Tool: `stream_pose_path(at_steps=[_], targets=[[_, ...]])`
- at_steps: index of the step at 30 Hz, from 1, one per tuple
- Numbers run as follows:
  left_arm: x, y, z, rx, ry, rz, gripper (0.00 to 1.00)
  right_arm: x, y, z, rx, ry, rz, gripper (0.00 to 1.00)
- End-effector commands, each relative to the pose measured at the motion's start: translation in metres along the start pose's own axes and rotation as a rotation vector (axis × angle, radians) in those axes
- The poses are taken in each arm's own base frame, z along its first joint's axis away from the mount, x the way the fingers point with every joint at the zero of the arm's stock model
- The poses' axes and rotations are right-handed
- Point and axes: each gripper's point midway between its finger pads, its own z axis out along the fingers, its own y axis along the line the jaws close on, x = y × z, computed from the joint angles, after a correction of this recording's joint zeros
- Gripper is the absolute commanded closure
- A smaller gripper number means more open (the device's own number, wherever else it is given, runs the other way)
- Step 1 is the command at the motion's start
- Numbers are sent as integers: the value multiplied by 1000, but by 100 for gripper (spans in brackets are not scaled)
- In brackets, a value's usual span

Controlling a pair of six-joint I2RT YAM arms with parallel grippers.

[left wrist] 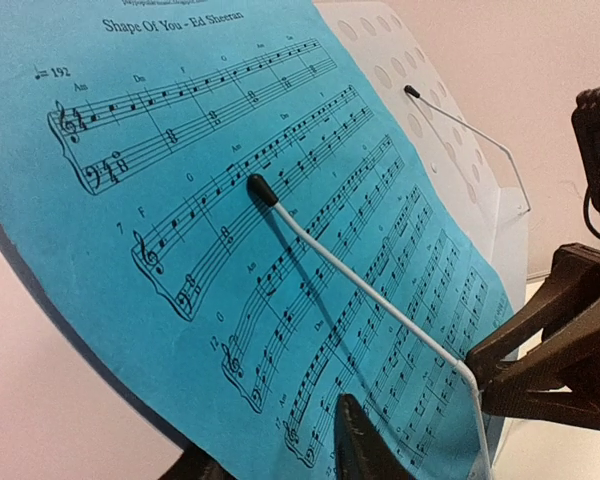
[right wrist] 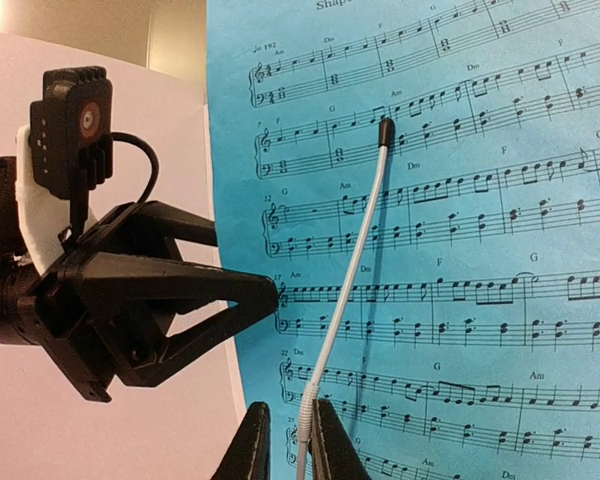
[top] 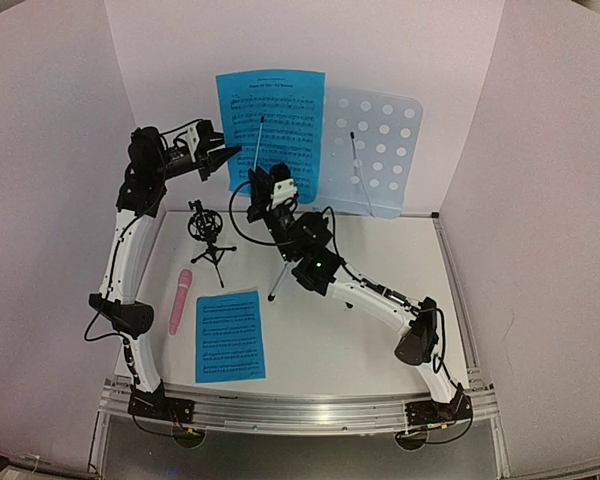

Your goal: Set up the instrument practice props

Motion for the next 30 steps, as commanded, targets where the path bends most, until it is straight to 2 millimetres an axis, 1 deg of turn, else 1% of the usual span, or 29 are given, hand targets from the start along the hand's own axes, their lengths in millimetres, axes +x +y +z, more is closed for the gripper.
stream_pose_path(at_steps=[1, 3, 6, 10, 13, 18, 20, 23, 24, 27, 28, 30], targets=[[-42, 5, -16, -64, -49, 84, 64, -48, 2, -8, -16, -74, 48, 86], [-45, 6, -18, -76, -52, 88, 59, -50, 2, -8, -22, -77, 50, 86], [-49, 11, -22, -109, -53, 102, 54, -53, 2, -10, -24, -82, 55, 86], [-56, 20, -30, -147, -66, 91, 52, -57, 2, -13, -28, -83, 56, 85], [-60, 23, -33, -154, -82, 64, 53, -61, 1, -16, -31, -83, 54, 85], [-49, 21, -28, -125, -79, -1, 61, -61, -1, -19, -27, -74, 46, 85], [-45, 24, -25, -133, -83, -30, 63, -61, -2, -20, -24, -73, 47, 85], [-45, 29, -22, -150, -106, -56, 65, -61, -1, -20, -25, -74, 47, 85], [-45, 32, -22, -157, -112, -62, 68, -62, -1, -20, -26, -75, 47, 85], [-47, 34, -21, -163, -126, -75, 84, -65, 1, -21, -30, -79, 43, 85], [-47, 33, -20, -159, -128, -75, 87, -65, 1, -22, -30, -79, 41, 85], [-45, 30, -18, -148, -124, -78, 88, -66, 0, -22, -30, -80, 38, 85]])
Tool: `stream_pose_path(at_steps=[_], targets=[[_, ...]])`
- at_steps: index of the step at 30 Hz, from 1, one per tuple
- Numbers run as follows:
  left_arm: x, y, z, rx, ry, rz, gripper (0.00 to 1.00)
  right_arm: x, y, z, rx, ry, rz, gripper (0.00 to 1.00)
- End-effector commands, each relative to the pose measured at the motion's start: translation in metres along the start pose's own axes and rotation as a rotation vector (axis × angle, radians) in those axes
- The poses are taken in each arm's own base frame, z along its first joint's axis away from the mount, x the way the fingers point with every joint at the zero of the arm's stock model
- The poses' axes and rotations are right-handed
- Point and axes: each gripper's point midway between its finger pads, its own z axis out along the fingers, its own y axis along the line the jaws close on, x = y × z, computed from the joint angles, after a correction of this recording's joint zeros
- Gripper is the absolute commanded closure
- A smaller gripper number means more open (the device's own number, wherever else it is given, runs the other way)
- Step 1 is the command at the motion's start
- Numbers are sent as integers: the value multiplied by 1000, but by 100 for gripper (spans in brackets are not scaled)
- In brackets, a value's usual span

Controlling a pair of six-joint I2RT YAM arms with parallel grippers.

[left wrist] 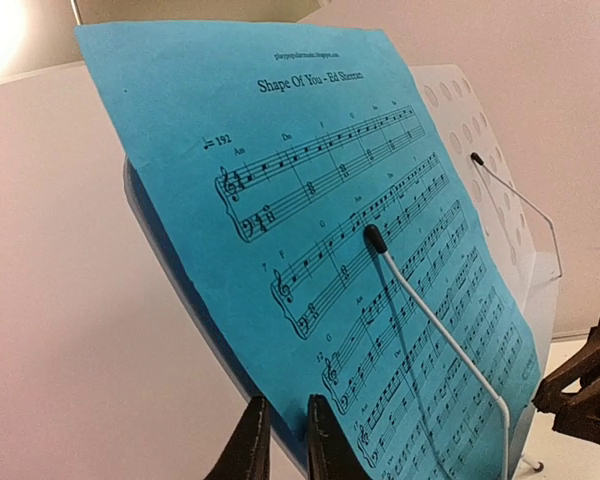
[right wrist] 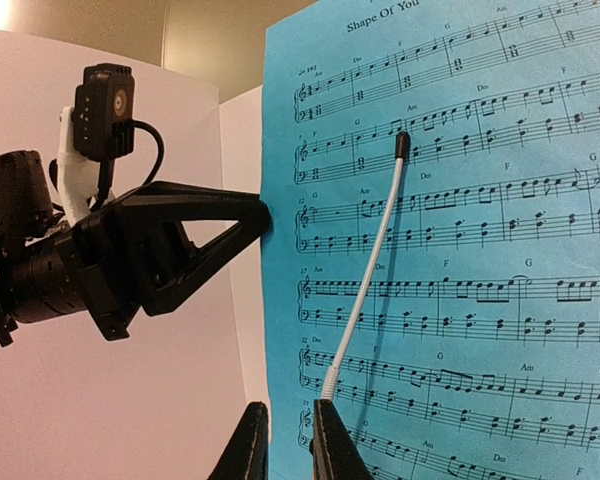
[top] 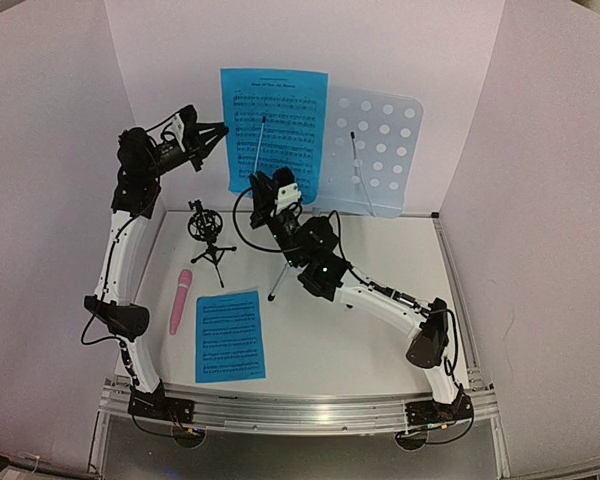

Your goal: Set up the instrument practice props

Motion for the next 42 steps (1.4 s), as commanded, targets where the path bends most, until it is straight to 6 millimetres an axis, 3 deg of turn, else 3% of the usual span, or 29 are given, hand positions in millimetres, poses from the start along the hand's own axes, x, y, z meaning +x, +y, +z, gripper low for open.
stream_pose_path(at_steps=[1, 14, 17, 30, 37, 42], targets=[[-22, -4, -1, -3, -53, 16, 89, -56, -4, -8, 3, -93, 36, 85], [-18, -7, 5, -13, -45, 24, 95, -61, -7, -10, 10, -100, 27, 85], [-18, -5, 4, -25, -39, 31, 100, -61, -7, -11, 11, -99, 24, 85], [-19, -9, -1, -26, -31, 22, 100, -61, -7, -11, 9, -106, 26, 85], [-33, 2, -5, -79, -57, 71, 100, -61, -7, -12, 8, -104, 25, 85], [-31, 3, -7, -79, -42, 82, 100, -62, -7, -11, 6, -106, 26, 85]])
